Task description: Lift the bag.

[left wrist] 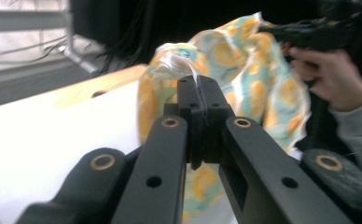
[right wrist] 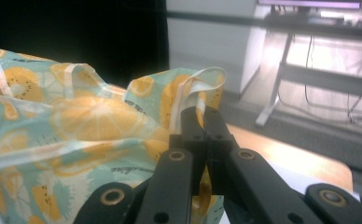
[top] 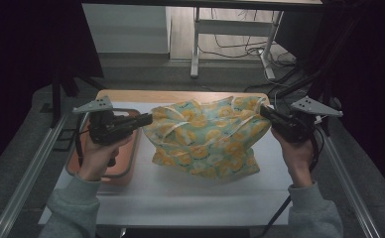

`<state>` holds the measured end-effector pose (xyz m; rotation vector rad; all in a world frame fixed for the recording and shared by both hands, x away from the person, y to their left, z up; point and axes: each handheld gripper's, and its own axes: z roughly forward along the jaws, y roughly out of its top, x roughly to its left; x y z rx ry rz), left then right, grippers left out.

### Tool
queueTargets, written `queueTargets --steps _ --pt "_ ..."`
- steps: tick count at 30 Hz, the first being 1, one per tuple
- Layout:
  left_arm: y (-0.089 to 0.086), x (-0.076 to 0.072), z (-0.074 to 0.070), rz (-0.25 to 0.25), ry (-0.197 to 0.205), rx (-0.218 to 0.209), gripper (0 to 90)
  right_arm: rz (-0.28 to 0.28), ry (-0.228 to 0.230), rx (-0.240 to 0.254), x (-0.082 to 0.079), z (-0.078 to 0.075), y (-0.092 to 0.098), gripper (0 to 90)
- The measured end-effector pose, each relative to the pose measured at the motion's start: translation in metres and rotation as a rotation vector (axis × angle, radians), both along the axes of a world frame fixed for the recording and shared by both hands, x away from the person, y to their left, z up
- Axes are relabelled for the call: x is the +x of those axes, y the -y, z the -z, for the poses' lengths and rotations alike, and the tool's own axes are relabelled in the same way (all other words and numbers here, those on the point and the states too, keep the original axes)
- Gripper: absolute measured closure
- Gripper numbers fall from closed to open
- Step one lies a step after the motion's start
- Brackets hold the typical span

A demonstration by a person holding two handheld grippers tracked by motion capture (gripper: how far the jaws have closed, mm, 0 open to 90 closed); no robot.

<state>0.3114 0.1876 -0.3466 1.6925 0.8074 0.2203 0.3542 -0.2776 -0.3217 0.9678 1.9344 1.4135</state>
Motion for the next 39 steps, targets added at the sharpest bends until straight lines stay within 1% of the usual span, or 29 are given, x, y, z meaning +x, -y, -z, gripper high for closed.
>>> queueTargets --steps 2,4,7,12,15,18,20,21,23,25,28,31,33,35,36,37,39 --pt "0.003 0.008 0.008 -0.007 -0.025 0.012 88.6 0.009 -0.024 -0.01 0.006 0.01 0.002 89.9" --pt "0.008 0.016 0.015 -0.035 -0.039 0.058 88.6 0.019 -0.043 -0.04 0.013 0.02 0.003 89.9" --pt "0.016 0.028 0.029 -0.052 -0.072 0.103 88.5 0.042 -0.075 -0.076 0.023 0.04 0.002 89.9" --pt "0.026 0.045 0.058 -0.067 -0.147 0.158 88.5 0.059 -0.16 -0.09 0.038 0.078 0.003 89.8" --pt "0.03 0.052 0.077 -0.056 -0.198 0.167 88.3 0.061 -0.215 -0.087 0.043 0.101 0.006 89.7" --pt "0.034 0.053 0.09 -0.047 -0.222 0.186 88.2 0.067 -0.257 -0.077 0.046 0.119 0.01 89.7" --pt "0.036 0.054 0.094 -0.047 -0.228 0.202 88.1 0.068 -0.276 -0.069 0.046 0.126 0.013 89.6" --pt "0.038 0.054 0.094 -0.047 -0.228 0.208 88.1 0.068 -0.282 -0.068 0.046 0.129 0.013 89.6" --pt "0.039 0.054 0.094 -0.046 -0.222 0.206 87.9 0.063 -0.287 -0.067 0.046 0.13 0.014 89.5" --pt "0.04 0.053 0.092 -0.047 -0.208 0.196 87.1 0.058 -0.273 -0.069 0.045 0.128 0.013 89.3" --pt "0.039 0.053 0.09 -0.036 -0.205 0.174 84.2 0.039 -0.255 -0.053 0.043 0.123 0.013 88.6" --pt "0.037 0.052 0.089 -0.023 -0.199 0.155 77.8 0.017 -0.236 -0.033 0.041 0.118 0.012 84.6" --pt "0.037 0.052 0.089 -0.023 -0.189 0.146 70.0 -0.002 -0.222 -0.031 0.039 0.115 0.011 77.4" --pt "0.037 0.05 0.087 -0.029 -0.172 0.147 55.9 -0.022 -0.204 -0.028 0.037 0.112 0.008 73.6" --pt "0.038 0.05 0.086 -0.026 -0.164 0.158 50.5 -0.031 -0.195 -0.026 0.036 0.111 0.007 71.5" --pt "0.039 0.048 0.085 -0.031 -0.152 0.182 45.6 -0.039 -0.187 -0.024 0.035 0.109 0.006 69.0" --pt "0.041 0.045 0.082 -0.04 -0.127 0.214 37.0 -0.049 -0.186 -0.027 0.034 0.106 0.004 62.1"
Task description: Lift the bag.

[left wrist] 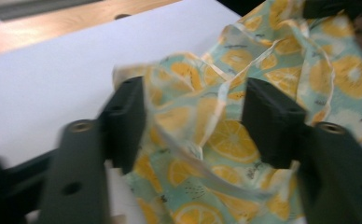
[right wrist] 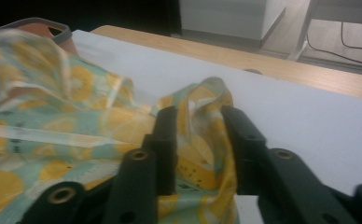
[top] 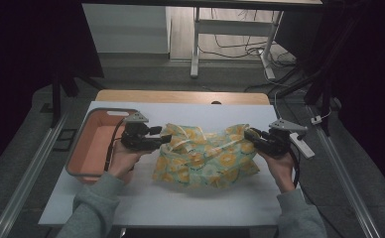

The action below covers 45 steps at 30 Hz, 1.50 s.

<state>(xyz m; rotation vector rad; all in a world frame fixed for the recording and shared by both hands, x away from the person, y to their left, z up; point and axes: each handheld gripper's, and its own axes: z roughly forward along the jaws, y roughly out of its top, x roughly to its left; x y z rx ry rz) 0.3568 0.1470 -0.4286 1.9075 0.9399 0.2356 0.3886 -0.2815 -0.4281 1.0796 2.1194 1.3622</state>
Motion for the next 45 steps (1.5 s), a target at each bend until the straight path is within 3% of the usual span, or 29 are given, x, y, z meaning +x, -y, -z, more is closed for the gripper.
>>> queueTargets --steps 3,7,16,25,28,32,35,40,45 --pt "-0.002 -0.003 -0.004 -0.001 0.012 0.004 29.8 -0.016 0.015 0.004 -0.002 -0.005 -0.001 48.4" --pt "-0.008 -0.009 -0.008 -0.022 0.039 0.048 25.9 -0.027 0.054 0.012 -0.007 -0.015 0.001 39.6" --pt "-0.02 -0.028 -0.008 -0.012 0.043 0.079 26.0 -0.088 0.075 0.016 -0.024 -0.025 0.01 36.1" --pt "-0.032 -0.047 -0.001 -0.011 0.035 0.086 26.5 -0.138 0.07 -0.021 -0.042 -0.009 0.011 37.9" --pt "-0.039 -0.056 0.0 -0.007 0.026 0.065 26.5 -0.133 0.076 -0.02 -0.049 -0.007 0.013 37.9" --pt "-0.047 -0.07 0.007 -0.021 0.019 0.078 26.5 -0.128 0.089 -0.035 -0.061 -0.002 0.018 38.4" --pt "-0.055 -0.08 0.015 -0.034 0.019 0.093 26.5 -0.113 0.088 -0.045 -0.069 0.004 0.023 38.3" --pt "-0.066 -0.096 0.034 -0.044 -0.016 0.089 26.4 -0.099 0.083 -0.076 -0.085 0.018 0.031 38.3" --pt "-0.072 -0.11 0.043 -0.059 -0.005 0.111 26.4 -0.113 0.072 -0.091 -0.094 0.029 0.041 38.3"
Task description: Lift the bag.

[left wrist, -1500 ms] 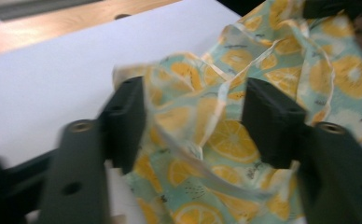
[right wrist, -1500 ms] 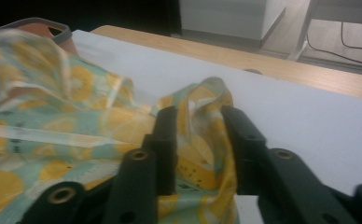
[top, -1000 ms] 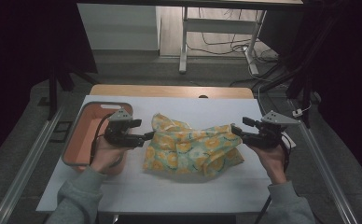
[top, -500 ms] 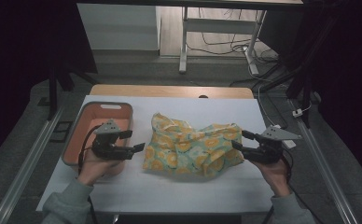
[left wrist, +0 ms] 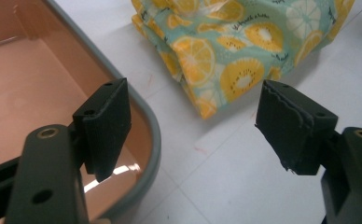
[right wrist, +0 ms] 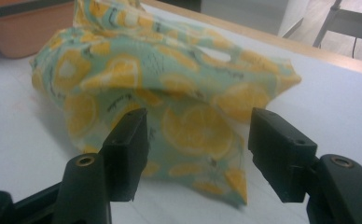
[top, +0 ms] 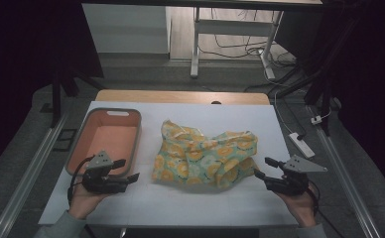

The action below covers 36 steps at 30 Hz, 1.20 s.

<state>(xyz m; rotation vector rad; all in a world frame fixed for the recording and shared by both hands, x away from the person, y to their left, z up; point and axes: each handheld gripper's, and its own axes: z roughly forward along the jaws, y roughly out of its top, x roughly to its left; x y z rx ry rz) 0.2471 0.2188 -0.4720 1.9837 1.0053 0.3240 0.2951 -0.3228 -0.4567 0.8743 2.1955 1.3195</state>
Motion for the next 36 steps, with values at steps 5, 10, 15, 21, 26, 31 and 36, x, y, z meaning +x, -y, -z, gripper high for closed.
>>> queueTargets --steps 5,10,15,21,26,31,36 --pt "-0.003 -0.007 0.006 -0.023 0.017 0.01 26.3 -0.012 -0.025 -0.014 -0.001 0.015 0.003 38.3" --pt "-0.003 -0.005 0.009 -0.033 0.015 0.012 26.2 -0.029 -0.038 -0.029 0.0 0.025 -0.001 38.2" --pt "-0.005 -0.004 0.008 -0.041 0.017 0.007 26.1 -0.021 -0.034 -0.033 -0.001 0.024 0.002 38.2" --pt "-0.005 -0.002 0.009 -0.044 0.014 0.009 26.1 -0.025 -0.035 -0.024 -0.001 0.024 0.002 38.2" --pt "-0.005 -0.002 0.008 -0.042 0.013 0.01 25.9 -0.024 -0.034 -0.029 -0.001 0.025 0.002 38.2" --pt "-0.005 -0.003 0.006 -0.042 0.021 0.007 25.9 -0.021 -0.038 -0.032 -0.001 0.026 0.002 38.3" --pt "-0.005 -0.004 0.006 -0.042 0.023 0.005 25.9 -0.024 -0.041 -0.036 -0.001 0.027 0.001 38.3"
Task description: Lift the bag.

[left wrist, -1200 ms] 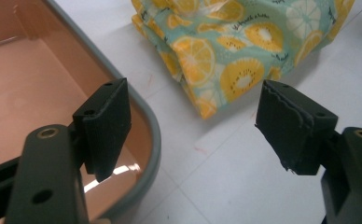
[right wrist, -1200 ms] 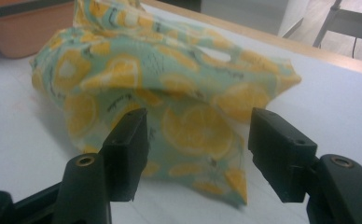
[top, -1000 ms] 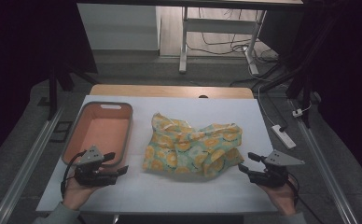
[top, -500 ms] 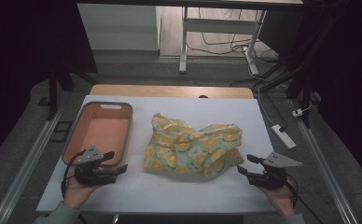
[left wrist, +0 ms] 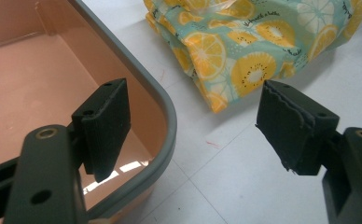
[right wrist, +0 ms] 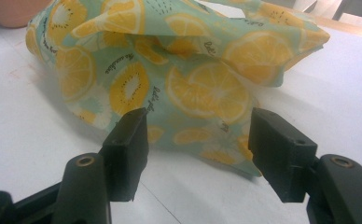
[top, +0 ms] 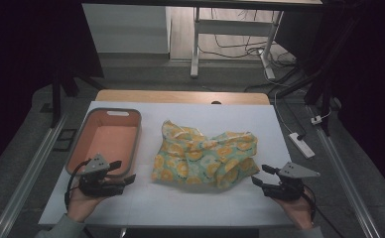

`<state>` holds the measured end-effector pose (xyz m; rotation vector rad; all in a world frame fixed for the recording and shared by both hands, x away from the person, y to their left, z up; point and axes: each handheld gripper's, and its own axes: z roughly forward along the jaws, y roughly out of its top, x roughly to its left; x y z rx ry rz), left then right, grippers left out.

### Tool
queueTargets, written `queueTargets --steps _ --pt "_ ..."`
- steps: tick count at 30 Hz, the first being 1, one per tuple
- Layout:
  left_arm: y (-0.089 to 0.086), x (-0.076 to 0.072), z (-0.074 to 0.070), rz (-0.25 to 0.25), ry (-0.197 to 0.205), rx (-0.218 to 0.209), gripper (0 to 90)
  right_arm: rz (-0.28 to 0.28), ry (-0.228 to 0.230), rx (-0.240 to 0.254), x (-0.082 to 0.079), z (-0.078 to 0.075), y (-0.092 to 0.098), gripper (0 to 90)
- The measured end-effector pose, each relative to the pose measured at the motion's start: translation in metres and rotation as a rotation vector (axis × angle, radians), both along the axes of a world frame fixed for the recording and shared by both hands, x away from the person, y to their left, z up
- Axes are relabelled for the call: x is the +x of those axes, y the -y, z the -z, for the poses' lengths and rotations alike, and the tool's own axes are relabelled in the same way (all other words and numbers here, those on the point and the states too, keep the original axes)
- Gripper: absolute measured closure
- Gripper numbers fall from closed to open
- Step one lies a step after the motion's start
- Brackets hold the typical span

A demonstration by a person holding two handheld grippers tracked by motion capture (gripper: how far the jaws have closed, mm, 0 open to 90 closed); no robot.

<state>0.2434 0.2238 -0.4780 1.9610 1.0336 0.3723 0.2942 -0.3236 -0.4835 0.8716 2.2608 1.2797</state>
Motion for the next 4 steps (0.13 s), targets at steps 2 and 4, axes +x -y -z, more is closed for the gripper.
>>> queueTargets --steps 2,4 --pt "0.0 0.0 -0.0001 0.002 -0.001 0.001 25.9 0.002 0.003 0.001 -0.0002 0.0 -0.0002 38.3" --pt "0.0002 -0.0001 -0.0004 0.001 0.001 0.001 25.8 0.003 0.004 0.002 -0.0003 -0.0002 0.0 38.2"
